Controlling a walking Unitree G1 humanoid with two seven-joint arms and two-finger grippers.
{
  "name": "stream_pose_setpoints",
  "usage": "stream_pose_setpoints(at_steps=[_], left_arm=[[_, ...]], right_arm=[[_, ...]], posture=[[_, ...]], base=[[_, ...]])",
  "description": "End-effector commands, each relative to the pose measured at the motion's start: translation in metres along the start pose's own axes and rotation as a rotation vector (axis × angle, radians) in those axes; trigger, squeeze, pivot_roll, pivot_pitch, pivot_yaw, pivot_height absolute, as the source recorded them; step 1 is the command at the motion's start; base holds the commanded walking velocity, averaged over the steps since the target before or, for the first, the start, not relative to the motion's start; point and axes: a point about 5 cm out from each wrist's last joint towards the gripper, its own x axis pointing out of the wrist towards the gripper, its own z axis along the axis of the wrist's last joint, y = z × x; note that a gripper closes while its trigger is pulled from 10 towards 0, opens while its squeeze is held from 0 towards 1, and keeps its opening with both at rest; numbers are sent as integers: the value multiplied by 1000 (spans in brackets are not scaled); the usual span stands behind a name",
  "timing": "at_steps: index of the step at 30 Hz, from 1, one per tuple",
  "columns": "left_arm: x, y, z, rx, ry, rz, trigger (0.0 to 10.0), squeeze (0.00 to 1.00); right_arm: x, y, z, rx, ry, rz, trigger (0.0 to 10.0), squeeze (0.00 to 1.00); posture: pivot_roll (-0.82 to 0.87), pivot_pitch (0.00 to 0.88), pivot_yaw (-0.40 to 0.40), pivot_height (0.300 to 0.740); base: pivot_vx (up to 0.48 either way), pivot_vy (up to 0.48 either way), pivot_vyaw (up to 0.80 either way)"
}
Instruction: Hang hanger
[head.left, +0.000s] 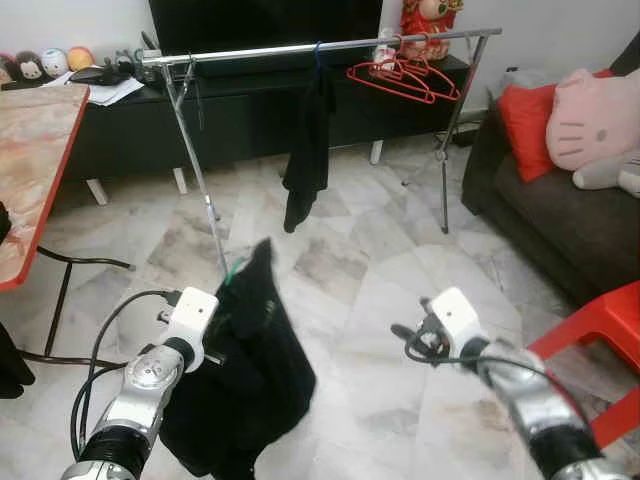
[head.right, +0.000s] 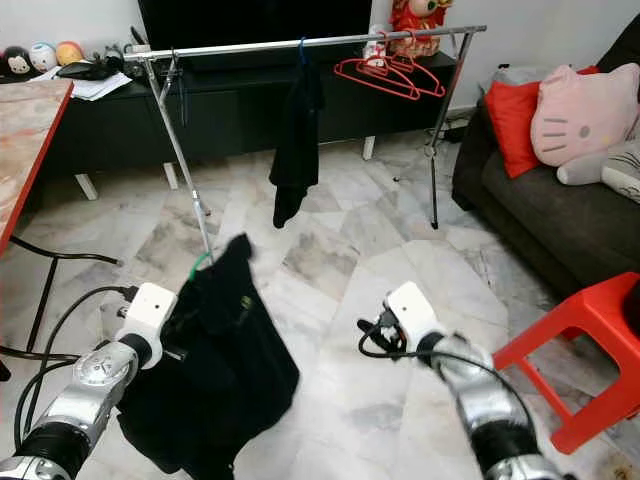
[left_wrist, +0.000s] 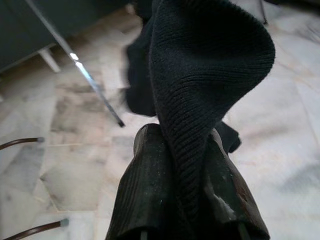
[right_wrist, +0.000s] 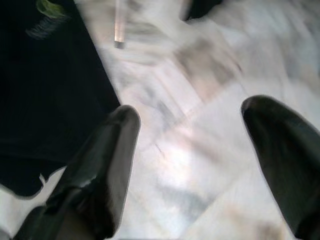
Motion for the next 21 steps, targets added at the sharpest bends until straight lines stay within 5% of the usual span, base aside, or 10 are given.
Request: stream_pose_setpoints(at_steps=[1,10,13,21], left_arm=[[-1,4,6,-12,-60,49,10000,0],[-11,2,-6,-68,-28,87,10000,0],[-25,5,-12,-157,-48,139,10000,0],[-40,12,-30,-361,-19,272,10000,0]], right_arm=[[-5,-1,-28,113,79,-129,10000,0],[-24,25,-92,329,279,-256,10000,0],[-39,30,-118,380,370,-343,10000,0],[-51,48,-139,389,447,-376,10000,0]], posture=[[-100,0,3,740],[-106,0,9,740],[-97,0,-9,740],[-105,0,-29,740]], base=[[0,0,0],[0,0,0],[0,0,0],[0,0,0]])
